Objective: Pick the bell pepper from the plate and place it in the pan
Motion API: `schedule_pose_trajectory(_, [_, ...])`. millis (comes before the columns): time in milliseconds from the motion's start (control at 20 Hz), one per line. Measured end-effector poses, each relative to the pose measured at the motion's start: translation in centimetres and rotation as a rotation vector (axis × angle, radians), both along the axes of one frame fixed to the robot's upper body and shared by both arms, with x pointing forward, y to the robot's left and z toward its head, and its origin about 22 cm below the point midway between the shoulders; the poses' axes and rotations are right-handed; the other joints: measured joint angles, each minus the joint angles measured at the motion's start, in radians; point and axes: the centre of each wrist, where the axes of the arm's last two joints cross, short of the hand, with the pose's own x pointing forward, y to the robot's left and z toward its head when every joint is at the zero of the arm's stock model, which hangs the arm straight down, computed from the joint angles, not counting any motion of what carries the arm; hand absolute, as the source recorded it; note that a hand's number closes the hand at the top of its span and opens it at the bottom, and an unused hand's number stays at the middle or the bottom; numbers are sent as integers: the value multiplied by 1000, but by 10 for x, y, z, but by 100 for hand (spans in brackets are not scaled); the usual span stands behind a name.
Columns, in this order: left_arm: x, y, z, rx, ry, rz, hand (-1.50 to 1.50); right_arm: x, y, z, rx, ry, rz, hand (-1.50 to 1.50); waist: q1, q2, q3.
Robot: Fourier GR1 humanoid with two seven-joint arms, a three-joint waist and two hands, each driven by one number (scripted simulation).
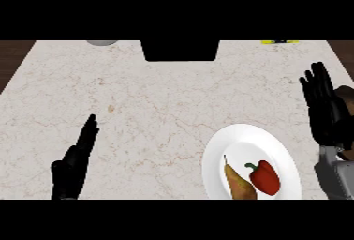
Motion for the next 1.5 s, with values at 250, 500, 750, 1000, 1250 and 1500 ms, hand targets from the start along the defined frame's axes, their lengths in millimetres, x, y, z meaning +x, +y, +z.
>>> schedule_pose_trajectory(250, [21, 1, 23, 3, -109, -32, 0, 1, 39, 0, -72, 18, 498, 150, 52, 23, 1])
schedule_pose_trajectory(500, [39, 5, 41, -19, -173, -30, 0, -7, 47, 6, -230, -73, 961, -150, 46, 33, 3])
schedule_pose_trajectory(750, [54, 21, 53, -35, -193, 6, 0, 1, -20, 31, -356, -283, 1046, -150, 9, 33, 4])
schedule_pose_trajectory(1000, [69, 31, 63, -42, -199, -3, 0, 12, -69, 80, -593, -342, 1024, -150, 12, 34, 2])
schedule_pose_trajectory(1250, [76, 32, 61, -49, -198, -22, 0, 14, -80, 129, -888, -343, 1042, -150, 22, 34, 0])
schedule_pose_trajectory(1500, [82, 34, 58, -50, -195, -17, 0, 18, -74, 159, -1016, -364, 1062, -150, 22, 30, -1])
